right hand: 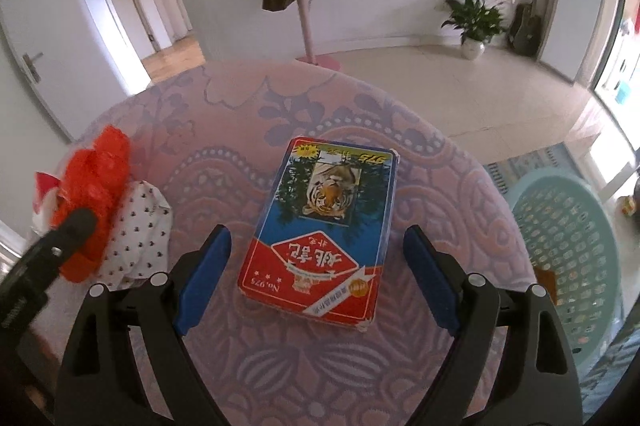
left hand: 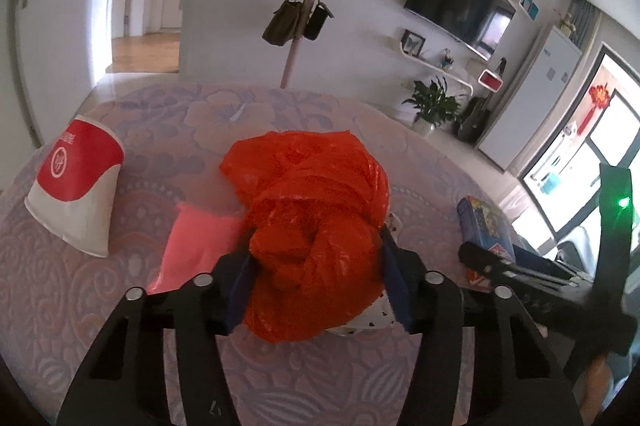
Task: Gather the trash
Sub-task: 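Grasp the red plastic bag with the left tool while the right tool approaches the card box, then carry the red bag and tiger card box to the basket and release both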
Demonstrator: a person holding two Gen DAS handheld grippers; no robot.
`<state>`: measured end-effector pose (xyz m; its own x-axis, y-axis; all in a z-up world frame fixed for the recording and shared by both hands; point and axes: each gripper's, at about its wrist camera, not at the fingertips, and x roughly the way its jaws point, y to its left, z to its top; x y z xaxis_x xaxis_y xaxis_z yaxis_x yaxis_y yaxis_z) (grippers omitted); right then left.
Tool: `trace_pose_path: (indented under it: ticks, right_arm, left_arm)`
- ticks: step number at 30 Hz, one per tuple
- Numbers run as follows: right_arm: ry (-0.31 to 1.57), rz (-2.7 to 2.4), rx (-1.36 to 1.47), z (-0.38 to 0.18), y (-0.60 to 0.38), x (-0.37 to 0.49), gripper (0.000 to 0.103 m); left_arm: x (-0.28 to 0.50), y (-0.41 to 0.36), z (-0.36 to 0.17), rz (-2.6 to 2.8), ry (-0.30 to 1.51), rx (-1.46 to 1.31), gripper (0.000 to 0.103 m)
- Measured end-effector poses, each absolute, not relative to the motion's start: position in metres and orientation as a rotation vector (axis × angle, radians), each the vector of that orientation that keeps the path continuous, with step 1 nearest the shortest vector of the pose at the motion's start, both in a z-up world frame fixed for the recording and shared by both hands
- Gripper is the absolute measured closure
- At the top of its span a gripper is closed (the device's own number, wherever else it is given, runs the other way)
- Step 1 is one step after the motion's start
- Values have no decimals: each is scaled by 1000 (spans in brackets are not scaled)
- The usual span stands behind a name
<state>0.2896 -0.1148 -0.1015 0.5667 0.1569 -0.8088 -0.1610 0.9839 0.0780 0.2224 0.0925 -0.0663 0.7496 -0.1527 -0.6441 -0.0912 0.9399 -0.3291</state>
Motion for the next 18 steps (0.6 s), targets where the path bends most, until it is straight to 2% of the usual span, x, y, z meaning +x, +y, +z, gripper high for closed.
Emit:
trace_pose_path:
  ticks: [2,4,18]
  right_arm:
    - [941,164,-41,-102,-110,288,36]
    - [934,162,-53,-101,-109,287,40]
    - [717,167,13,-39,-164,242,43]
  left_arm:
    - [220,93,-64,-35,715,-360,55]
    - [216,91,-61,-42,698,-365,58]
    - [195,59,-13,-193,575,-409,60]
